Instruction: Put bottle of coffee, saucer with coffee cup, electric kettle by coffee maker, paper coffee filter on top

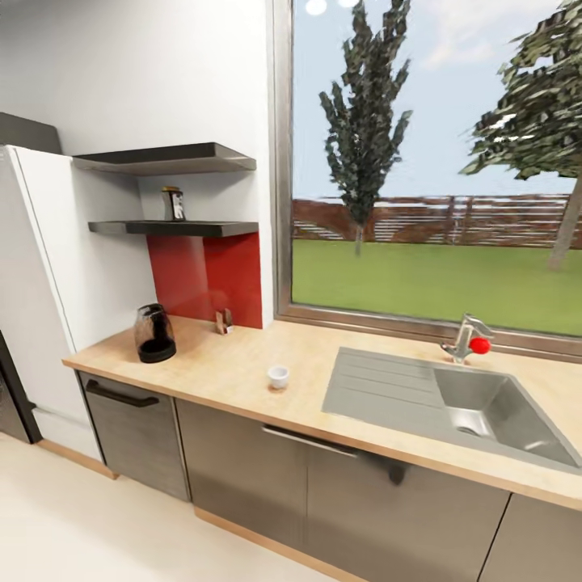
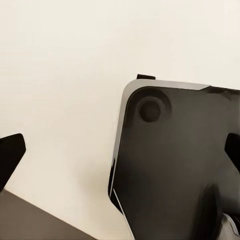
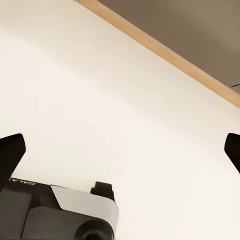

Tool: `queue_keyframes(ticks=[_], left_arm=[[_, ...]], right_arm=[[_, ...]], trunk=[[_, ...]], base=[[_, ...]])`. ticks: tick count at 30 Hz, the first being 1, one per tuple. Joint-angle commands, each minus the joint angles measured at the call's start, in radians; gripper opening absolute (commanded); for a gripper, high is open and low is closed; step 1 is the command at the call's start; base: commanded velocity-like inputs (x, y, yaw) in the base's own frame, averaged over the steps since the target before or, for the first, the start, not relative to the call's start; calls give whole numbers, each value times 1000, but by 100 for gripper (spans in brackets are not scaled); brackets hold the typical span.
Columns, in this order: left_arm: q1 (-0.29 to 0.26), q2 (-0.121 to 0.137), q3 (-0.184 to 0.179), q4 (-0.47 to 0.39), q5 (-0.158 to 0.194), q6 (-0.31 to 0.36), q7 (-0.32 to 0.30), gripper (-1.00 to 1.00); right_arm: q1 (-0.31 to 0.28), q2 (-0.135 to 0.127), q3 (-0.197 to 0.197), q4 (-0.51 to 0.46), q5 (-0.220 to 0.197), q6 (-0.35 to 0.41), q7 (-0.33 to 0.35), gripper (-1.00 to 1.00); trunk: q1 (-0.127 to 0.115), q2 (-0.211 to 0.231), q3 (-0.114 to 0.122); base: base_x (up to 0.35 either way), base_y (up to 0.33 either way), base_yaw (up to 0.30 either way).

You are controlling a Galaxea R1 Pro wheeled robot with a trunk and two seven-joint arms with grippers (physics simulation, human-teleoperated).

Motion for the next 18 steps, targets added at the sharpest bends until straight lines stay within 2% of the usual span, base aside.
queue_keyframes(ticks=[1,18], left_arm=[[0,0,6,1,2,-4,-1,100],[-2,-2,2,1,-5,-4,-3,100]], right_arm=[[0,-1,-8,0,10,-2,-4,100],[0,0,-7,0,10,-3,-3,100]], trunk=[[1,-1,0],[1,-1,0]], base=[[113,315,0],[99,321,0]])
